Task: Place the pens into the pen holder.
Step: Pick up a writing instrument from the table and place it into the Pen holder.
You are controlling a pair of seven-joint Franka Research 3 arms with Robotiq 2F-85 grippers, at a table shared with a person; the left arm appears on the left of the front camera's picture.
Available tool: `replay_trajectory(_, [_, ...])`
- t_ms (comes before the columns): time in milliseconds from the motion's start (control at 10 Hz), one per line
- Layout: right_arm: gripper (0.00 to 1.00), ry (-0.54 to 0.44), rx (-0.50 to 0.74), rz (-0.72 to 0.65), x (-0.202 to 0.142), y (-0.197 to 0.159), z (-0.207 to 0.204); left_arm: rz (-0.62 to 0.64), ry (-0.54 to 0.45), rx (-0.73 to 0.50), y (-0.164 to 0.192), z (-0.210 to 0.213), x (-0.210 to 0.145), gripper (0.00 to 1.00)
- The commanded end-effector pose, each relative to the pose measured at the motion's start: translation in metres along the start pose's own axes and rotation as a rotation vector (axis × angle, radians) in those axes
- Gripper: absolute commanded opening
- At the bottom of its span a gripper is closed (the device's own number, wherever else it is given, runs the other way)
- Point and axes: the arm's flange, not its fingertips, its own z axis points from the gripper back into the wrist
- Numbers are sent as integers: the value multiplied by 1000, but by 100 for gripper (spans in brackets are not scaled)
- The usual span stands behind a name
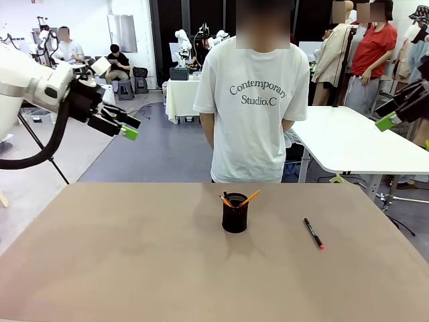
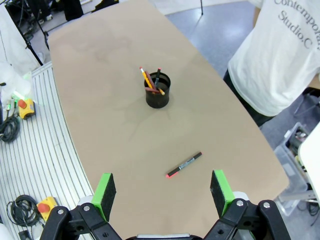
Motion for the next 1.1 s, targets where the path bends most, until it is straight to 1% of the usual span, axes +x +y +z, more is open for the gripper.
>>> replay_trajectory(0, [100,-18,2,7,2,0,1,60,57,51,-5,13,-8,100])
replay_trajectory(200, [100,-18,2,7,2,0,1,65,85,74,-6,18,-10,100])
replay_trajectory(400, [100,-18,2,7,2,0,1,56,78,69,-6,18,-10,100])
replay_trajectory(500, [100,-18,2,7,2,0,1,29,38,65,-3,17,-11,100])
replay_trajectory(600, [100,-18,2,7,2,0,1,47,63,67,1,19,-11,100])
replay_trajectory(1000, [100,-18,2,7,2,0,1,47,63,67,1,19,-11,100])
